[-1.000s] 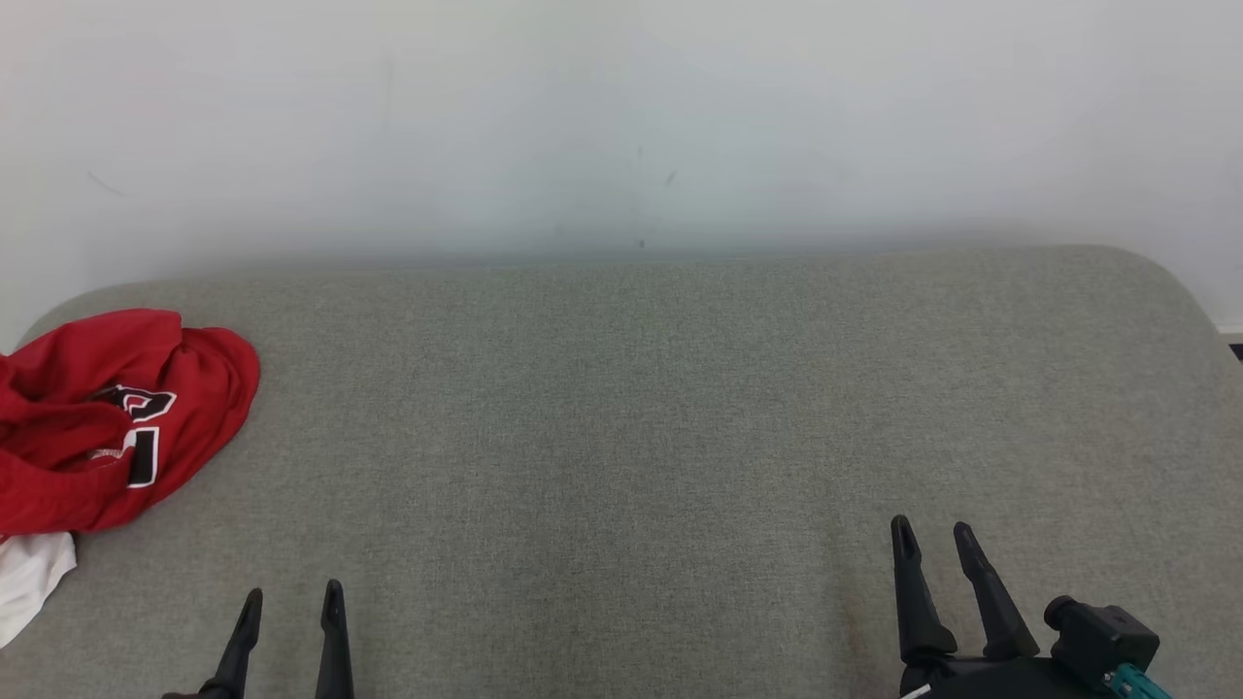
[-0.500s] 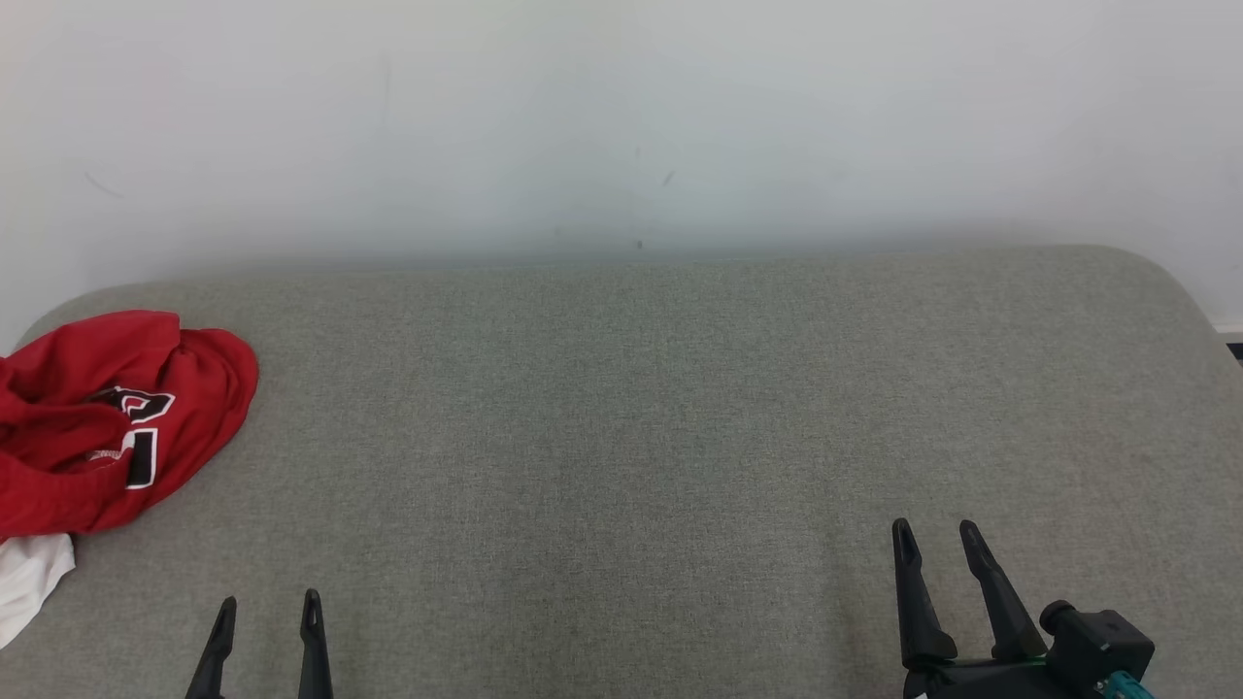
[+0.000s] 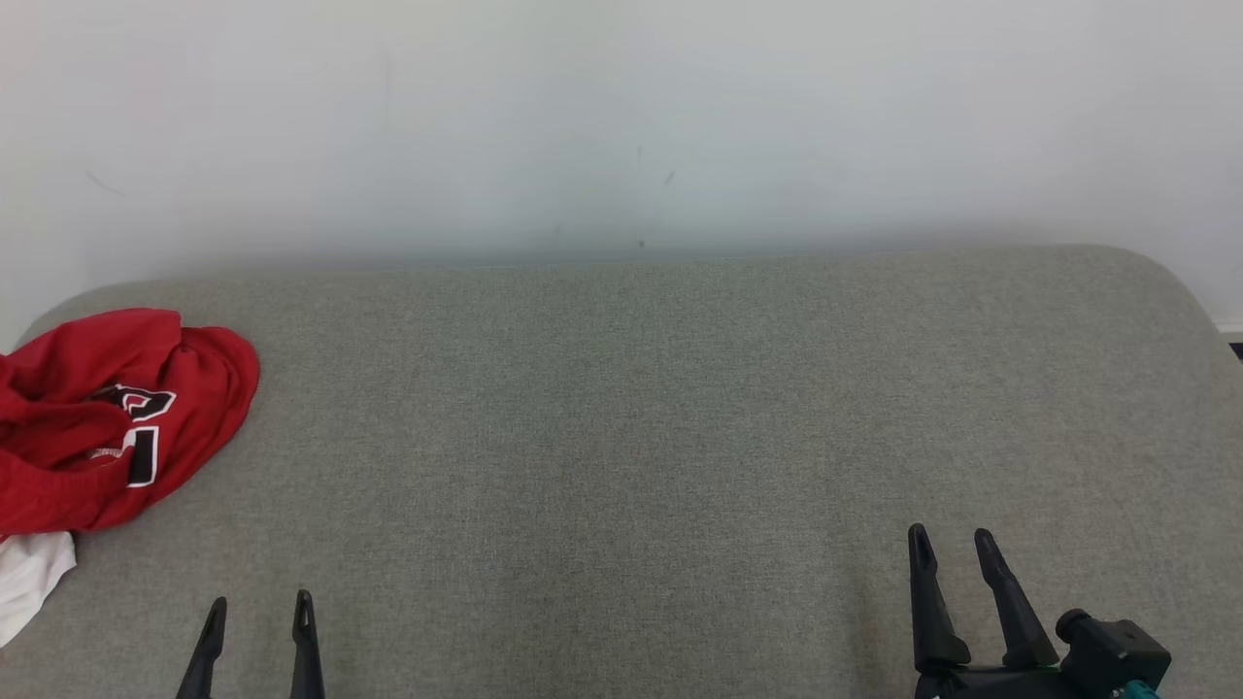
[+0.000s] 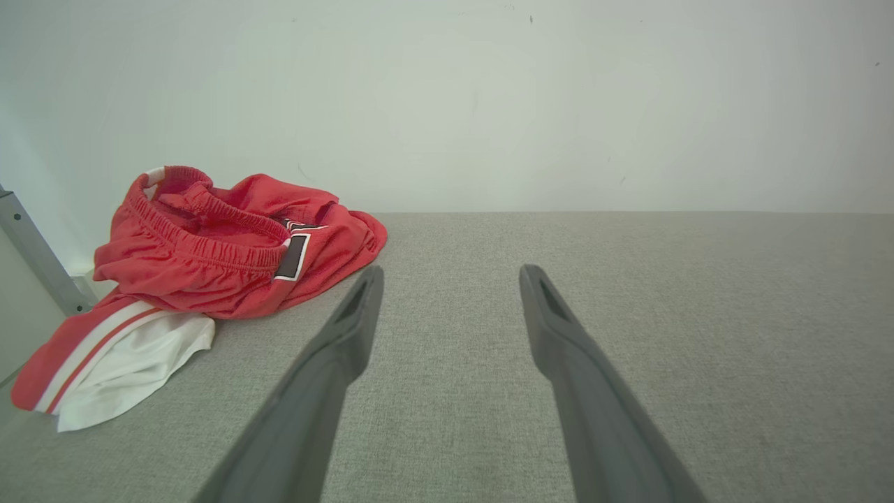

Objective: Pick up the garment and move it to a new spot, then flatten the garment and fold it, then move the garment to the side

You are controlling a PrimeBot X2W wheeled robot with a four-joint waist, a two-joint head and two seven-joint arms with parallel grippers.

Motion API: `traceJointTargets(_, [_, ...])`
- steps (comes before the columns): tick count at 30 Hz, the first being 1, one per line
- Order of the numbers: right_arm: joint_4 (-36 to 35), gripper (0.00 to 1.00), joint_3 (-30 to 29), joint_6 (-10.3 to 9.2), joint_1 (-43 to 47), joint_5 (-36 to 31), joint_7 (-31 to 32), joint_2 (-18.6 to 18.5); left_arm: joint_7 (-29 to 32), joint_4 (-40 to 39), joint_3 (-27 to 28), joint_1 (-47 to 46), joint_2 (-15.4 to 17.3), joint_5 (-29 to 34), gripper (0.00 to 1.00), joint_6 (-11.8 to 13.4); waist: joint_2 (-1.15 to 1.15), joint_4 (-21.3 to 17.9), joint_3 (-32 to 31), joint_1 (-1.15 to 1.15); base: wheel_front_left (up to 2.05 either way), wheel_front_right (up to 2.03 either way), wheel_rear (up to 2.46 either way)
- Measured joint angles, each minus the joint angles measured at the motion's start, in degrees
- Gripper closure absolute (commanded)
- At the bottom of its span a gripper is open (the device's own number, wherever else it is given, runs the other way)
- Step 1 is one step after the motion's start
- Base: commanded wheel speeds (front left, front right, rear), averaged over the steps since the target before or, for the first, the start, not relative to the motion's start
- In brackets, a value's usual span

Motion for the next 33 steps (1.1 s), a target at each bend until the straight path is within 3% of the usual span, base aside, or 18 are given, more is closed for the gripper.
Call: traceJointTargets(33, [0.3,0.00,0.2,0.00,0.0,-1.0,0.0,0.0,0.0,0.2,0.8,0.0,-0.3,0.1,0.00,0.2,0.00,0.1,0.5,0.00,0.00,0.00,0.00])
